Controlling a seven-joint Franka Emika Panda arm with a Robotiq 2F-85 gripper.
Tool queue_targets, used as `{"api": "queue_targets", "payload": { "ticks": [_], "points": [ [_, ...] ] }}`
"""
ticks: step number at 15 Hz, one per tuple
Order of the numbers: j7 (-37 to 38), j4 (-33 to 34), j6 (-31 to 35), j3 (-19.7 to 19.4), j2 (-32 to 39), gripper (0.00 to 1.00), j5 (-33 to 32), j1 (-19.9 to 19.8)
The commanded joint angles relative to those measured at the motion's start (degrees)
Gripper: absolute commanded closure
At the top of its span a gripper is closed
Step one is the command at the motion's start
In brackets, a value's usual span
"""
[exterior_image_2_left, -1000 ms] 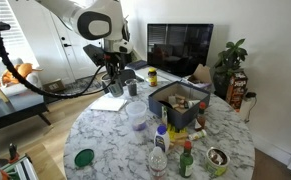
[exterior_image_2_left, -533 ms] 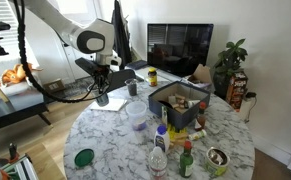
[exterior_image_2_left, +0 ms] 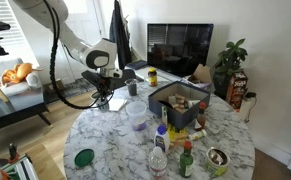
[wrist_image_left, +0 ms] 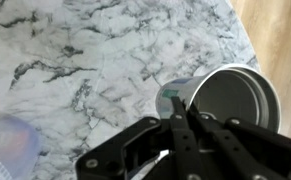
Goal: Take the silver cup out of the plastic cup then empty the plastic cup onto the desk then put the silver cup back in the plastic cup
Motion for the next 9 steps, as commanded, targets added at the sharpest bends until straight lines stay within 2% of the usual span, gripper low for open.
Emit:
{"api": "queue_targets", "payload": {
  "ticks": [1,8,9],
  "points": [
    [-0.39,5.28,0.17,0.29,7.49,0.99,1.49,-0.98],
    [1.81,10.67,-0.09,-0.51,13.95,0.99,0.52,-1.45],
    [1.43,11.12,-0.14,-0.32,13.81,0.7,0.89,-1.82]
  ]
}}
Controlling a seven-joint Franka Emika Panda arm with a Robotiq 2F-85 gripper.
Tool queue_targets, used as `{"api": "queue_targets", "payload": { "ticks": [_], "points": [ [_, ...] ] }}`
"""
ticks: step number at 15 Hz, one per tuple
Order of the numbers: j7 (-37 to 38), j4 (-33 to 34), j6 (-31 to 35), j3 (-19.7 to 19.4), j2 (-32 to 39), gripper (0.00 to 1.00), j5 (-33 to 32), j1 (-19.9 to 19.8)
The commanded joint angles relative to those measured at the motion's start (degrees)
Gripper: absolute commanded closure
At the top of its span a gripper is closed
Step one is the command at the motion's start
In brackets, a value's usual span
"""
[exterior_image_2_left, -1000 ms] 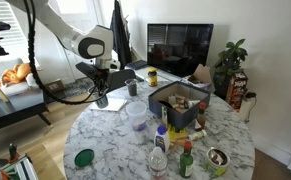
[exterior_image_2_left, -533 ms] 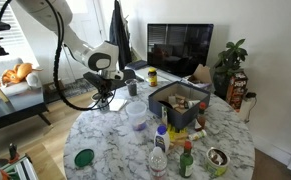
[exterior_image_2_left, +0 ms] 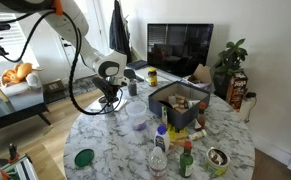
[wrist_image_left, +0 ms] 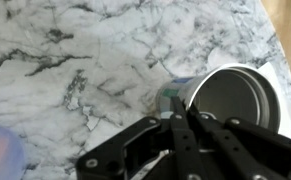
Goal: Take the silver cup out of the plastic cup then empty the plastic cup onto the desk then put the silver cup back in the plastic cup
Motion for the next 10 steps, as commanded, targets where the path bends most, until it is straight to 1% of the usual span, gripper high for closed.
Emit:
{"api": "queue_targets", "payload": {
  "ticks": [1,3,6,7,9,10],
  "points": [
    [0.34,2.53,-0.42,0.28,1.79,0.69,0.18,-0.7],
    [0.96,1.98,-1.14,-0.24,-0.79,0.56,-0.74,-0.67],
    [0.66,0.13,-1.96,-0.72,-6.16,0.32,-1.03,-1.67],
    [1.64,-0.71,-2.93,-1.55,-8.29,0.26,-1.75,-1.83],
    [0.39,-2.84,-4.07,-2.84,-12.41,0.1,-2.13,-3.36],
    [0.48,-4.49,-3.59,-4.03,-14.46,0.04,-2.37,-4.15]
  ]
}}
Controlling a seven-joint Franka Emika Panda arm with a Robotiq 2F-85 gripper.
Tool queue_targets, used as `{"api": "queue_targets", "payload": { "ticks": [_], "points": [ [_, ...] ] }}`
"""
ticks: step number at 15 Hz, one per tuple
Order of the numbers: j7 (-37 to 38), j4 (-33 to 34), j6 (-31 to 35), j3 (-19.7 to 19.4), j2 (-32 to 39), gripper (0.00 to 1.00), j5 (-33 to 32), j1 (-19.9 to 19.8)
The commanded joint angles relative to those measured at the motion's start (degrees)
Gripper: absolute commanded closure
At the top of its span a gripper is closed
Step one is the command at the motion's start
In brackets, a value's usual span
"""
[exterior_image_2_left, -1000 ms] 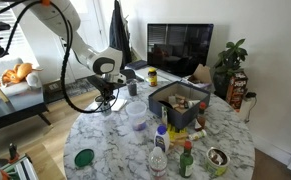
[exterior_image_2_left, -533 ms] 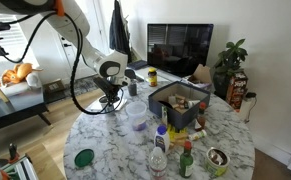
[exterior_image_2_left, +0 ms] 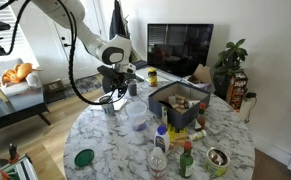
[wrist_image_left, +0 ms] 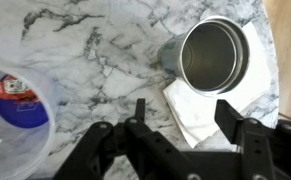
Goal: Take the silver cup out of the plastic cup then empty the plastic cup onto the desk then put the silver cup back in the plastic cup
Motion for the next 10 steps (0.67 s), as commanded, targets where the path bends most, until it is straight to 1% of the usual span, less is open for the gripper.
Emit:
{"api": "queue_targets", "payload": {
  "ticks": [1,3,4,6,8,10],
  "points": [
    [0.71,-7.26,-0.91,-3.23,-9.38,0.0,-1.54,-2.82],
    [2.34,-10.39,0.23,-6.15,-12.98,0.0,-3.51,-4.17],
    [4.04,-11.67,0.41,-7.81,-14.19,0.0,-5.97,-4.62],
    [6.31,-12.84,-0.09,-9.96,-14.79,0.0,-9.11,-5.89],
    [7.72,-13.35,-0.49,-10.92,-14.11,0.0,-10.69,-6.68],
    [10.12,-13.42,0.14,-11.25,-12.53,0.0,-12.1,-6.59]
  ]
}}
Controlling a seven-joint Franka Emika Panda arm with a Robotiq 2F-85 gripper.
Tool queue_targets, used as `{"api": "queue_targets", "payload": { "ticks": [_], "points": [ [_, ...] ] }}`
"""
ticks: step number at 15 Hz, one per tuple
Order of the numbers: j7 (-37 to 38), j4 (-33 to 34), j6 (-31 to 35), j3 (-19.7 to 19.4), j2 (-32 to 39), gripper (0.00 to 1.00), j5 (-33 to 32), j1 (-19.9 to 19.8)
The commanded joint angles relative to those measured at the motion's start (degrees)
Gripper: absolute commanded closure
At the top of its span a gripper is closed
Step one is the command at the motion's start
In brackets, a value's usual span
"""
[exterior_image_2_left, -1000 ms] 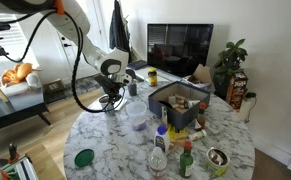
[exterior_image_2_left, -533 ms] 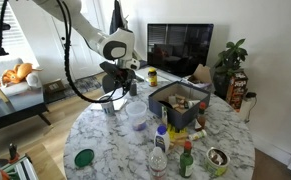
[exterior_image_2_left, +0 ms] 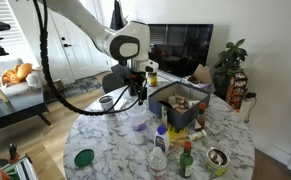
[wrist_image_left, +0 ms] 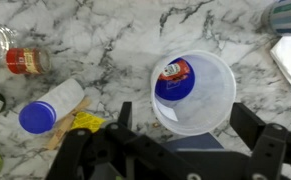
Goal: Take the silver cup out of the plastic cup then empty the plastic cup onto the desk then put the silver cup back in the plastic cup
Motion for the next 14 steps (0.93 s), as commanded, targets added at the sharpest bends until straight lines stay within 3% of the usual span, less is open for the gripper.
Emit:
{"api": "queue_targets", "payload": {
  "ticks": [1,3,8,14],
  "points": [
    [4.83,-1.69,1.2,-0.18,1.39,0.0,-2.38,0.3],
    [4.97,-1.43,2.18,0.58,3.17,0.0,-0.71,0.6],
    [10.43,-0.56,7.02,0.16,8.13,0.0,-3.37,2.41],
    [22.22,-0.07,16.81,-3.81,12.96,0.02,-9.6,6.31]
  ]
}}
